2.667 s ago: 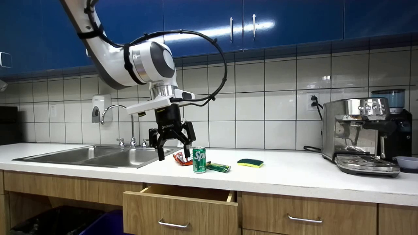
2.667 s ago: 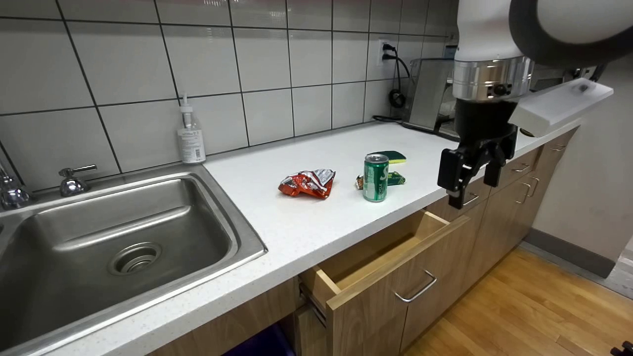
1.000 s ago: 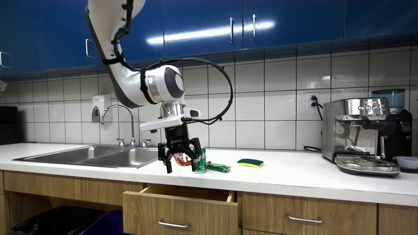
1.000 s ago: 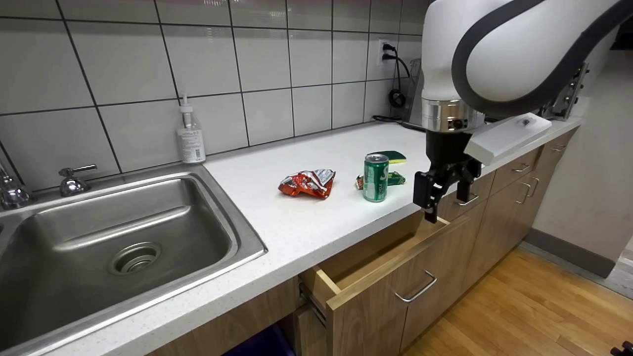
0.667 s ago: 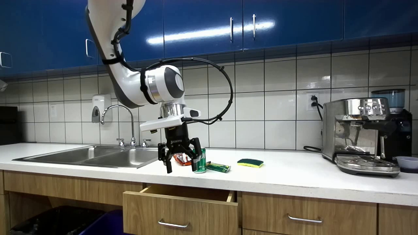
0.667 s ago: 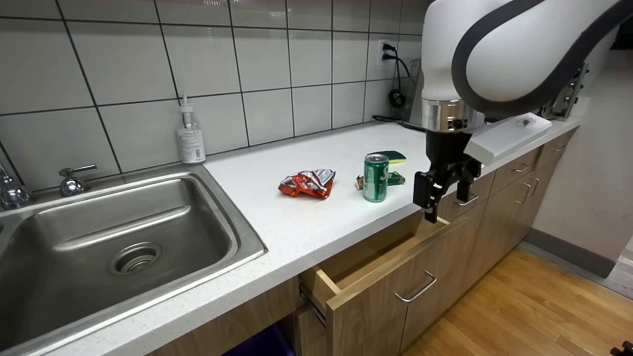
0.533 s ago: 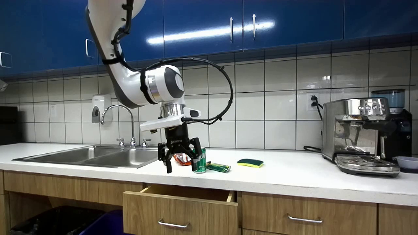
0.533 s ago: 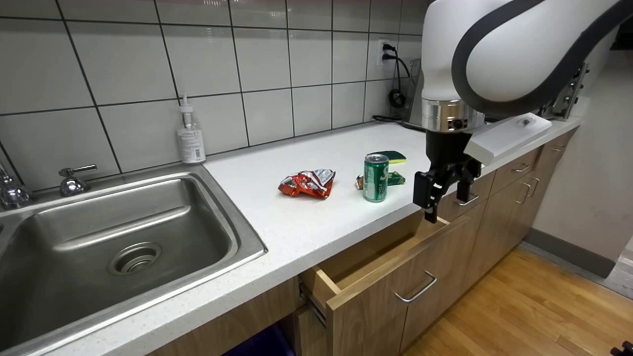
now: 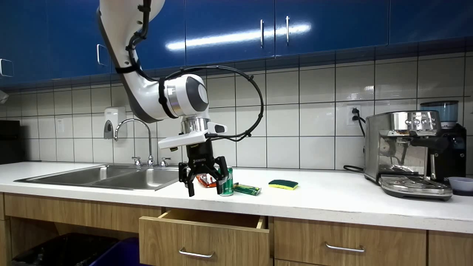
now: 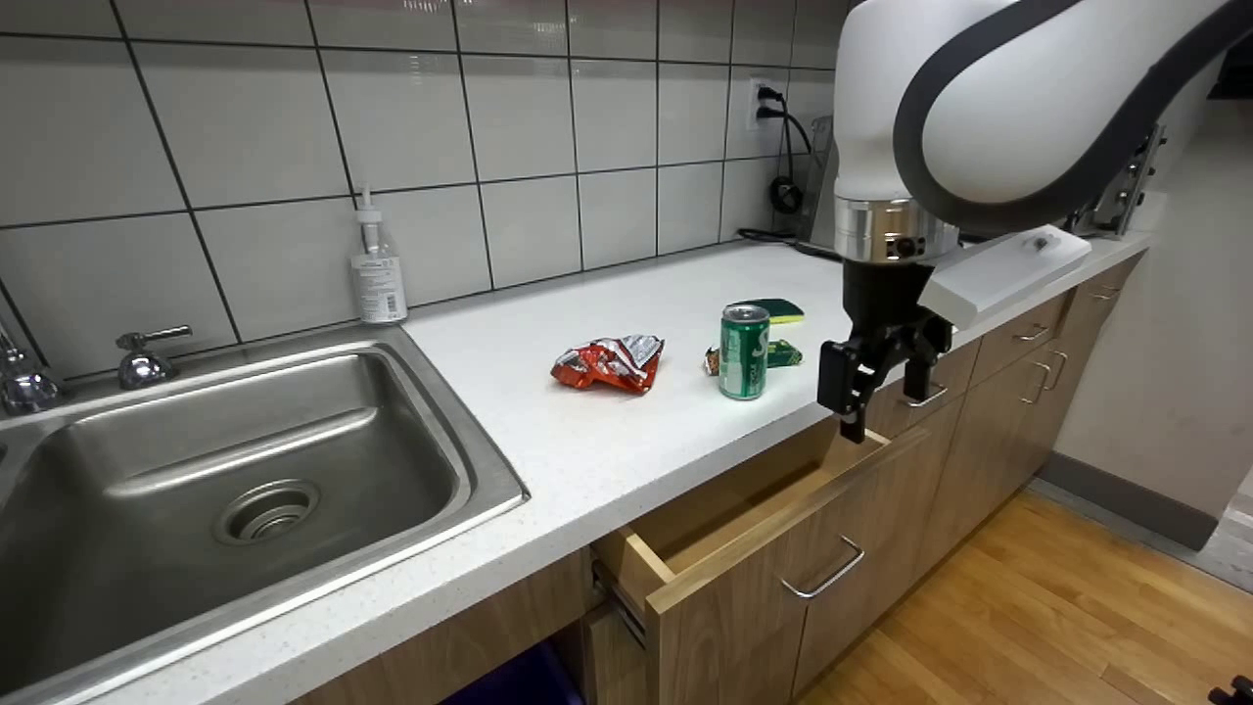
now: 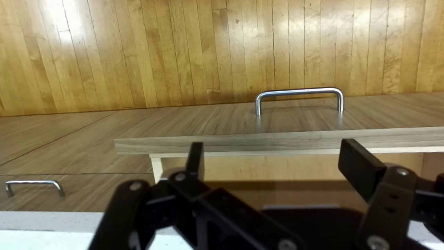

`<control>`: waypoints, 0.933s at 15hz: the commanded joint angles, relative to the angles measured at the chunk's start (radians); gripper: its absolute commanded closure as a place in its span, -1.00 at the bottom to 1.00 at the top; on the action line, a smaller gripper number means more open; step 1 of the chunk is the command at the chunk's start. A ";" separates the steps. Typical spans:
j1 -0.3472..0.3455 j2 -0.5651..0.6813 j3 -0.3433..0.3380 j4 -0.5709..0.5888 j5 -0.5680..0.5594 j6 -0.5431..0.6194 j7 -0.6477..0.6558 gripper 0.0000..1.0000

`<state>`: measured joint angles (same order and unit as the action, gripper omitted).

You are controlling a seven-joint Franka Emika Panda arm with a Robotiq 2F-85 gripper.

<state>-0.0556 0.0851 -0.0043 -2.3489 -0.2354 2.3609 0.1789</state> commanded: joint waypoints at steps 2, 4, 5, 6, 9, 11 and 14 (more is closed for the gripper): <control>0.016 0.030 -0.020 0.001 -0.012 0.070 -0.002 -1.00; 0.017 0.051 -0.025 0.004 -0.012 0.110 -0.006 -1.00; 0.018 0.062 -0.027 0.006 -0.014 0.128 -0.007 -1.00; 0.019 0.075 -0.029 0.010 -0.016 0.143 -0.011 -1.00; 0.022 0.112 -0.034 0.021 -0.011 0.185 -0.021 -1.00; 0.025 0.133 -0.038 0.029 -0.015 0.209 -0.032 -1.00; 0.030 0.161 -0.043 0.040 -0.017 0.240 -0.056 -1.00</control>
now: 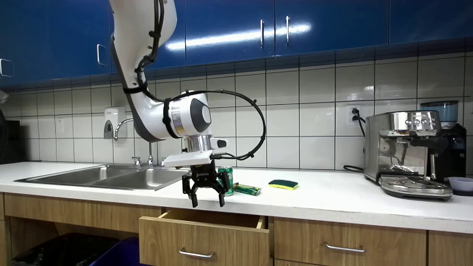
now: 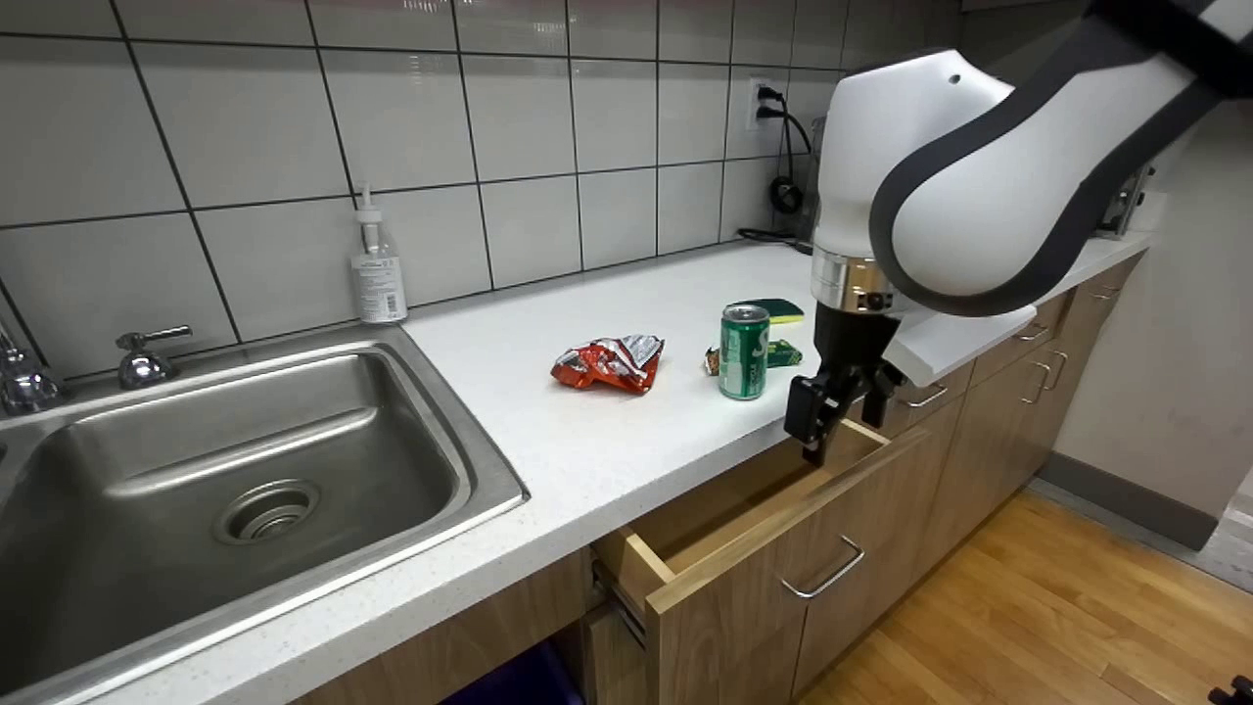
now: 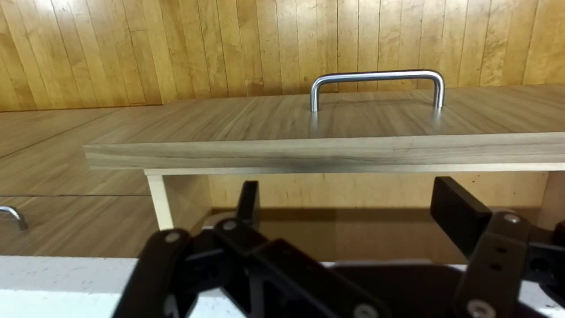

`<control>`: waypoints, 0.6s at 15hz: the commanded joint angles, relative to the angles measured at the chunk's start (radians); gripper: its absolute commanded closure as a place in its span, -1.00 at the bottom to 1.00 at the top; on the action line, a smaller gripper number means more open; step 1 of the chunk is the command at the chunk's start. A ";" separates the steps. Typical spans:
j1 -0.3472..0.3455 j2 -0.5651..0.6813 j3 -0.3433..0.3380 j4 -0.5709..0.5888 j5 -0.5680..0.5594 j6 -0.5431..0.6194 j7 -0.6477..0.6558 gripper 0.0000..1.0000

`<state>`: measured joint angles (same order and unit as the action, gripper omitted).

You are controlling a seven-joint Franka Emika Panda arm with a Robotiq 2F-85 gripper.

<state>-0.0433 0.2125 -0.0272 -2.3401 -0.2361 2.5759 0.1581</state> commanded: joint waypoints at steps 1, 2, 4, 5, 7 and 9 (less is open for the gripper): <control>0.019 0.041 -0.021 0.034 -0.018 0.035 -0.049 -1.00; 0.021 0.050 -0.022 0.038 -0.018 0.044 -0.060 -1.00; 0.020 0.067 -0.022 0.045 -0.009 0.065 -0.087 -1.00; 0.020 0.076 -0.023 0.048 -0.006 0.076 -0.100 -1.00; 0.017 0.091 -0.023 0.051 0.003 0.098 -0.120 -1.00; 0.016 0.104 -0.022 0.054 0.016 0.118 -0.127 -1.00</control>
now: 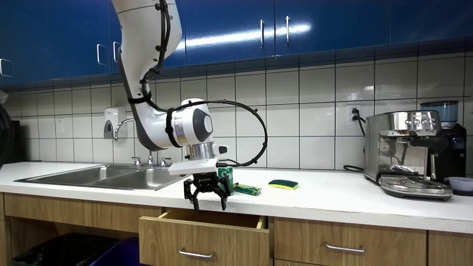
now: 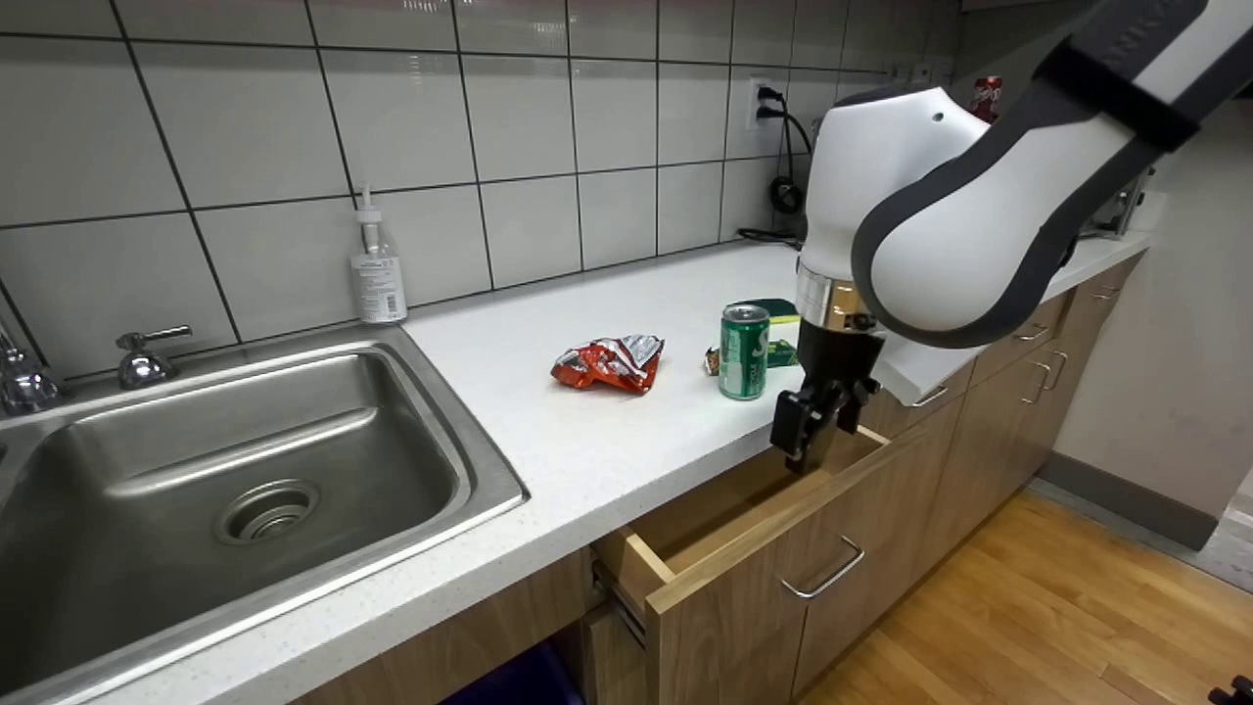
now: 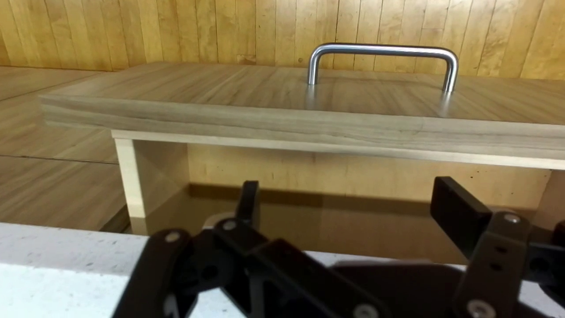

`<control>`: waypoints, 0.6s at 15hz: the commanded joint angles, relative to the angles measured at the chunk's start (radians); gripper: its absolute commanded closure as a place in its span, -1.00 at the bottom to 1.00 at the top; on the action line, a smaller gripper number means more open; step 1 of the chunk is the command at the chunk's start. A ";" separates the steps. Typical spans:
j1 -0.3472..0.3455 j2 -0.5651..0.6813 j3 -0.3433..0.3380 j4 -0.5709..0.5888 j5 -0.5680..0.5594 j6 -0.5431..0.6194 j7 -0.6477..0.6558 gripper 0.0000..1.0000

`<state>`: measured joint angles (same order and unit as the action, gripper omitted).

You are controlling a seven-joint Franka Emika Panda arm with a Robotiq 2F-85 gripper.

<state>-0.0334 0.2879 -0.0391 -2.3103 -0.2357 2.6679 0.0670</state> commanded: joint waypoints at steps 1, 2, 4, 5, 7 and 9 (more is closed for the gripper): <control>0.006 0.037 -0.010 0.027 0.021 0.033 -0.034 -1.00; 0.002 0.043 -0.006 0.028 0.033 0.043 -0.039 -1.00; -0.003 0.056 0.000 0.031 0.057 0.062 -0.045 -1.00; -0.006 0.061 0.003 0.032 0.071 0.071 -0.047 -1.00; -0.011 0.072 0.010 0.034 0.103 0.086 -0.062 -1.00; -0.012 0.082 0.013 0.036 0.126 0.097 -0.071 -1.00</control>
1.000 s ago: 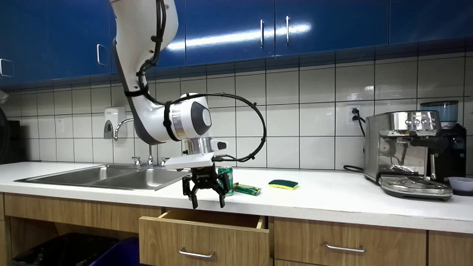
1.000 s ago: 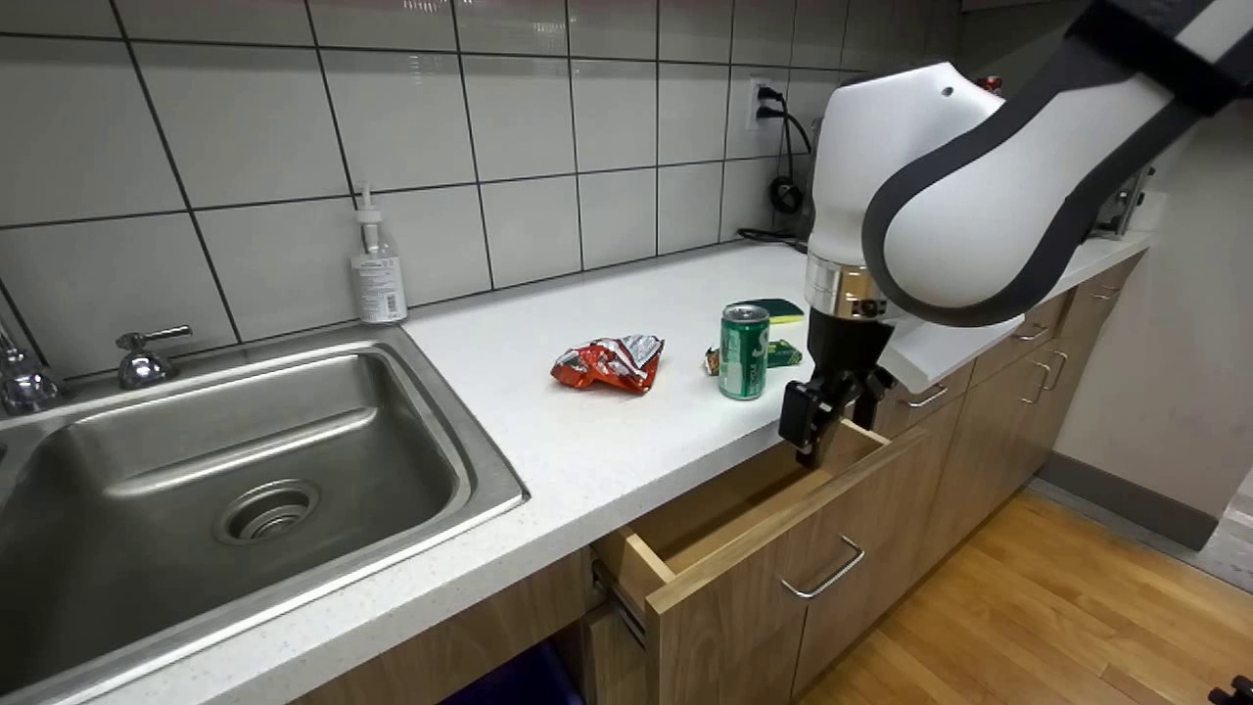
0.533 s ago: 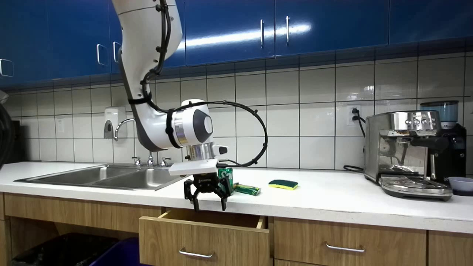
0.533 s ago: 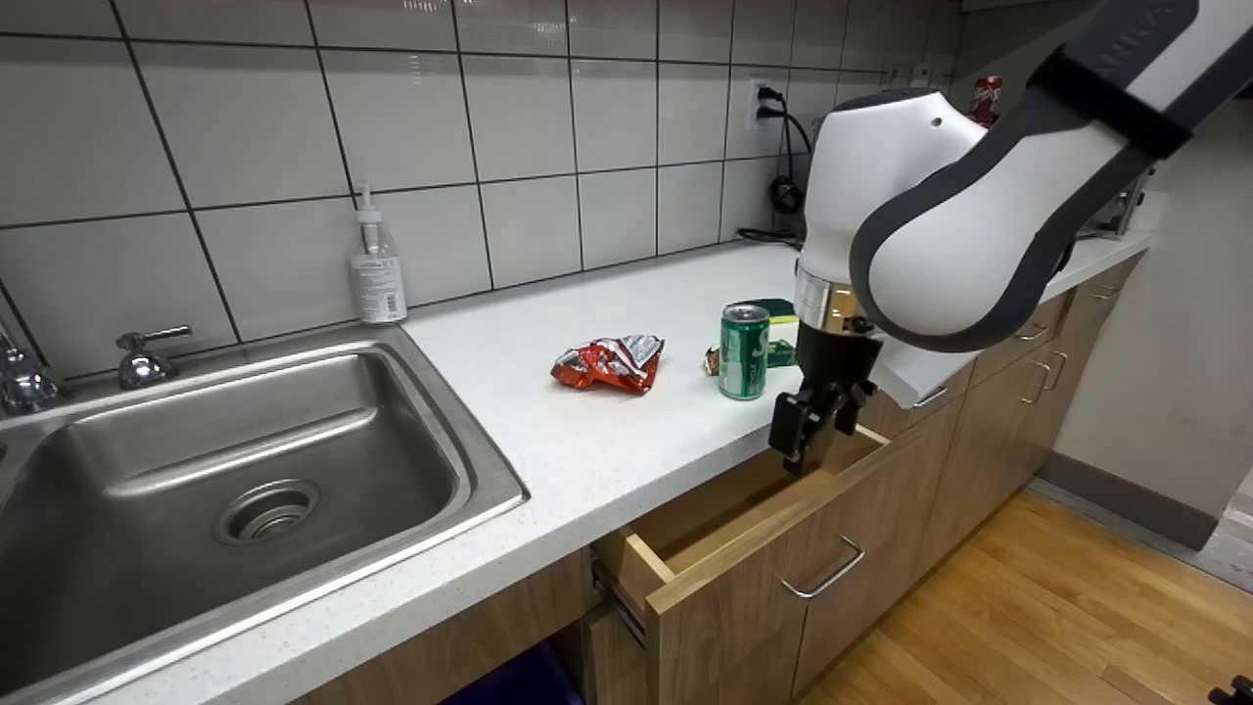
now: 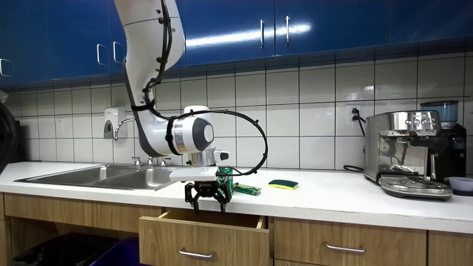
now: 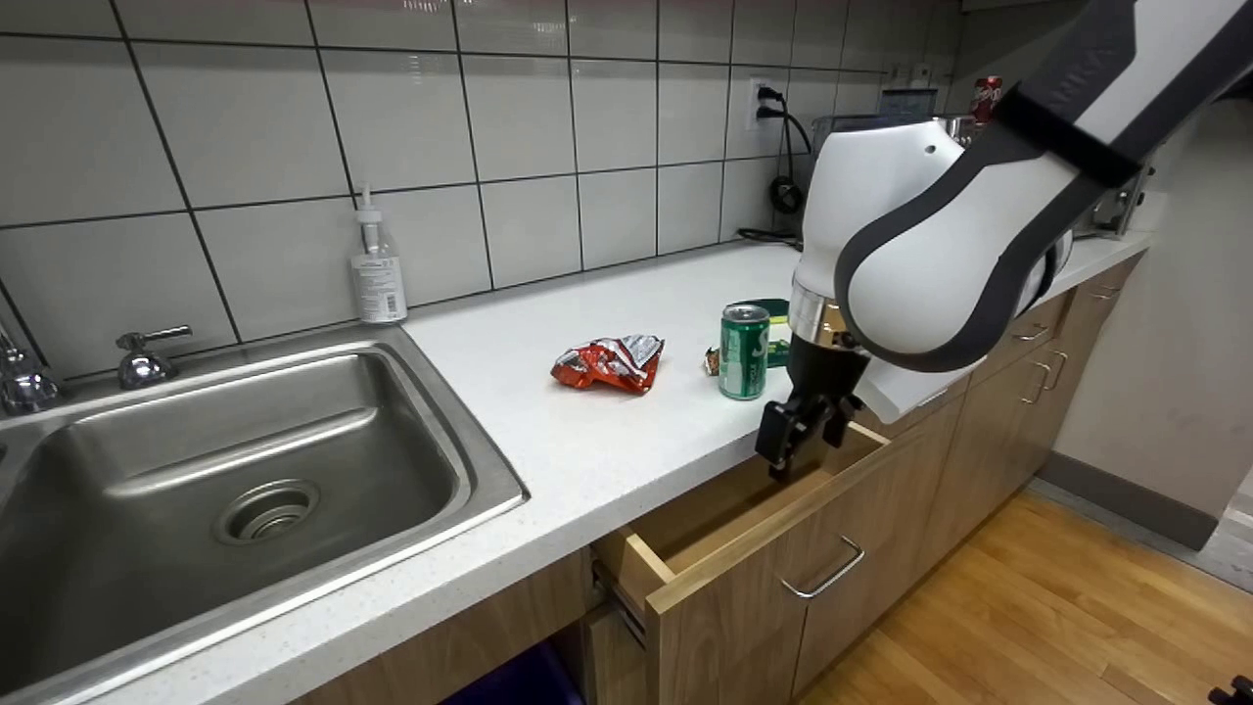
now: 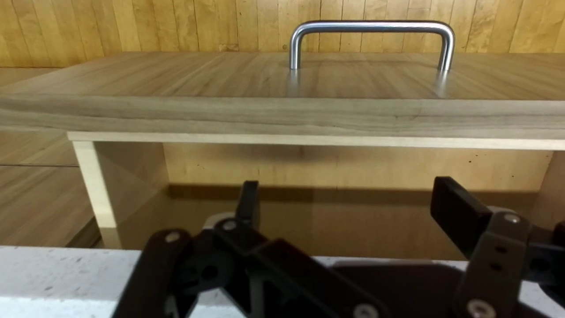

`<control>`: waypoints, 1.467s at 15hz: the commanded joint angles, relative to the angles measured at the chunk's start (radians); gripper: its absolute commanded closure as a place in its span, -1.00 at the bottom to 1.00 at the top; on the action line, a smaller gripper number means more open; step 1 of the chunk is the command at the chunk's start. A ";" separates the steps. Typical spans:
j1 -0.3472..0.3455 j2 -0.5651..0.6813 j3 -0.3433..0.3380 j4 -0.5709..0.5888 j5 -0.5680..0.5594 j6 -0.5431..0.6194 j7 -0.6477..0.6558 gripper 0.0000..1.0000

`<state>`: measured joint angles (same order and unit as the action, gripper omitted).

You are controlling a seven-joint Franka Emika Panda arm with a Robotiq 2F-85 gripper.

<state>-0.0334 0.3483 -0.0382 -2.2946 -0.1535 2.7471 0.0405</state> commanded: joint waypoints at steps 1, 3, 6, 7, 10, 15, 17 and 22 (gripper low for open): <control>-0.012 0.025 0.012 0.021 0.053 0.017 -0.049 -1.00; -0.008 0.034 0.006 0.025 0.061 0.012 -0.050 -1.00; -0.005 0.046 0.002 0.030 0.061 0.004 -0.049 -1.00; -0.005 0.050 0.001 0.032 0.060 0.001 -0.049 -1.00; -0.005 0.062 0.001 0.039 0.059 -0.002 -0.050 -1.00; -0.010 0.076 0.002 0.045 0.068 -0.014 -0.047 -1.00; -0.009 0.074 0.004 0.043 0.072 -0.028 -0.050 -1.00; -0.019 0.065 0.022 0.051 0.101 -0.104 -0.076 -1.00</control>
<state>-0.0356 0.4204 -0.0365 -2.2636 -0.0861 2.7194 0.0111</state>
